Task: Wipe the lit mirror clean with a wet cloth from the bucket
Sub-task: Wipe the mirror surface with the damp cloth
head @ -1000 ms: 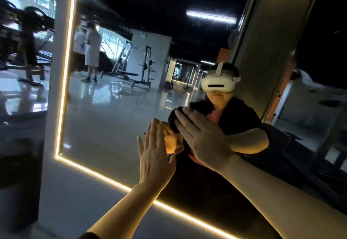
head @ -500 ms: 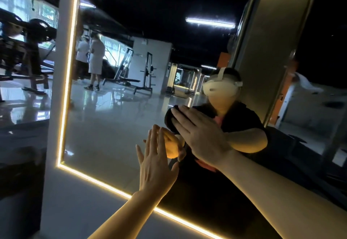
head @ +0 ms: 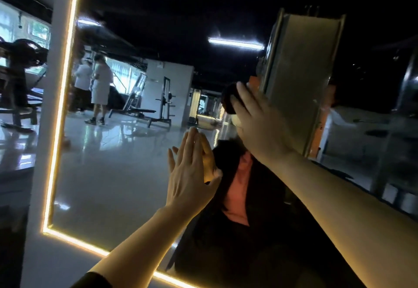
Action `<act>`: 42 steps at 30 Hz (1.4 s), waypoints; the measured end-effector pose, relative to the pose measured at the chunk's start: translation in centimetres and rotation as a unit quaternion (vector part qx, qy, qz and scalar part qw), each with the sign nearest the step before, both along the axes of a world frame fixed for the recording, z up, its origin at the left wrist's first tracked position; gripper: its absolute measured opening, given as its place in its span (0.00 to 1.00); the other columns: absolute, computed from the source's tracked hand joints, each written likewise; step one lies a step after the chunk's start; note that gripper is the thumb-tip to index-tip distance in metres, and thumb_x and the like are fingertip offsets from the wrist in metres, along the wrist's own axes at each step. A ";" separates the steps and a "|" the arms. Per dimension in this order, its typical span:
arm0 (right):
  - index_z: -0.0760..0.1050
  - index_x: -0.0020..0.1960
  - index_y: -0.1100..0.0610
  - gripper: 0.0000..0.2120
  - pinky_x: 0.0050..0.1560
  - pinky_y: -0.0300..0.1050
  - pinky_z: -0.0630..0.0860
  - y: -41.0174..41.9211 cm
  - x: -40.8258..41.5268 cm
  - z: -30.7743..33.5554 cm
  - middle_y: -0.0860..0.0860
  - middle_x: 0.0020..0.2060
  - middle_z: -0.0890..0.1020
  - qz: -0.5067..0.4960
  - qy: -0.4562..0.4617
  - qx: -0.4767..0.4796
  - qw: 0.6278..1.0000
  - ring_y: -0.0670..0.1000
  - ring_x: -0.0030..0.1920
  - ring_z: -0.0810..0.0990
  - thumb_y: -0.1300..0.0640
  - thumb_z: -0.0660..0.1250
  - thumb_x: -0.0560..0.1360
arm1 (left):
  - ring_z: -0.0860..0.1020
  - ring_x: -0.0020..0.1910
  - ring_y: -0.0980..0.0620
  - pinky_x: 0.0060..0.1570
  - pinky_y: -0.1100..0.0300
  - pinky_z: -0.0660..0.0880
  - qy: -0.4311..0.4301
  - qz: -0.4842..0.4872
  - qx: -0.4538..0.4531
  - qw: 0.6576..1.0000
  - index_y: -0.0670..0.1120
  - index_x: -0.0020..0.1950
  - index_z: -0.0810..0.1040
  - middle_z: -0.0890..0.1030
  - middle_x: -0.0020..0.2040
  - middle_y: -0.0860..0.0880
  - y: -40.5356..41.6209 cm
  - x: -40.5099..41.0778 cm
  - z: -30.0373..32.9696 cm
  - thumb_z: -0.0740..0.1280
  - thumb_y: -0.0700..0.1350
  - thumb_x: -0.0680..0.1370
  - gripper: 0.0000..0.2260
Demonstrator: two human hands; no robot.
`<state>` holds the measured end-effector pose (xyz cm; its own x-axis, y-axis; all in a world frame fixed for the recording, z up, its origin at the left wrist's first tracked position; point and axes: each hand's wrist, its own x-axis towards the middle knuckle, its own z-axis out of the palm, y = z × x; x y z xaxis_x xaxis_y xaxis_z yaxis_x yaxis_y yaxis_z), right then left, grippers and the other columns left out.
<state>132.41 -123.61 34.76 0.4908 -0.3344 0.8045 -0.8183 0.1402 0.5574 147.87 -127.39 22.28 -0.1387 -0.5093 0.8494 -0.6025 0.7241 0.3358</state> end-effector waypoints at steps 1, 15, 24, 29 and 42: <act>0.67 0.74 0.62 0.29 0.72 0.57 0.66 0.4 -0.2 1.1 0.60 0.76 0.65 -0.013 -0.045 -0.031 0.998 0.61 0.76 0.63 0.64 0.70 0.74 | 0.39 0.77 0.55 0.76 0.40 0.42 0.002 -0.004 -0.009 1.000 0.45 0.81 0.43 0.43 0.81 0.49 -0.1 -0.2 1.0 0.71 0.59 0.74 0.48; 0.71 0.71 0.62 0.25 0.66 0.57 0.71 5.1 -5.3 1.8 0.59 0.74 0.68 -0.037 -0.060 -0.084 0.994 0.61 0.74 0.66 0.64 0.63 0.74 | 0.34 0.78 0.49 0.74 0.47 0.32 -0.070 -0.004 -0.077 0.995 0.43 0.79 0.37 0.36 0.79 0.46 1.9 -5.0 8.8 0.47 0.76 0.66 0.53; 0.69 0.72 0.64 0.26 0.70 0.57 0.64 5.8 -7.6 5.2 0.61 0.74 0.67 -0.038 -0.137 -0.127 0.982 0.63 0.74 0.66 0.66 0.67 0.75 | 0.53 0.78 0.41 0.74 0.42 0.43 -0.171 0.097 -0.103 0.975 0.38 0.79 0.53 0.53 0.79 0.40 1.0 -4.4 8.8 0.47 0.78 0.68 0.53; 0.63 0.75 0.63 0.27 0.72 0.58 0.67 2.5 -4.1 3.1 0.60 0.76 0.63 -0.020 -0.002 -0.064 0.998 0.61 0.77 0.61 0.64 0.63 0.78 | 0.55 0.78 0.42 0.73 0.39 0.48 -0.183 0.107 -0.138 0.968 0.38 0.78 0.55 0.56 0.79 0.40 0.5 -4.0 8.5 0.49 0.77 0.70 0.51; 0.66 0.75 0.61 0.29 0.75 0.54 0.61 1.4 -2.4 6.3 0.59 0.76 0.65 -0.026 -0.088 -0.105 0.990 0.61 0.76 0.62 0.63 0.69 0.75 | 0.76 0.64 0.44 0.73 0.36 0.52 -0.105 0.082 -0.240 0.961 0.42 0.62 0.78 0.78 0.64 0.43 0.7 -1.6 12.1 0.55 0.71 0.73 0.36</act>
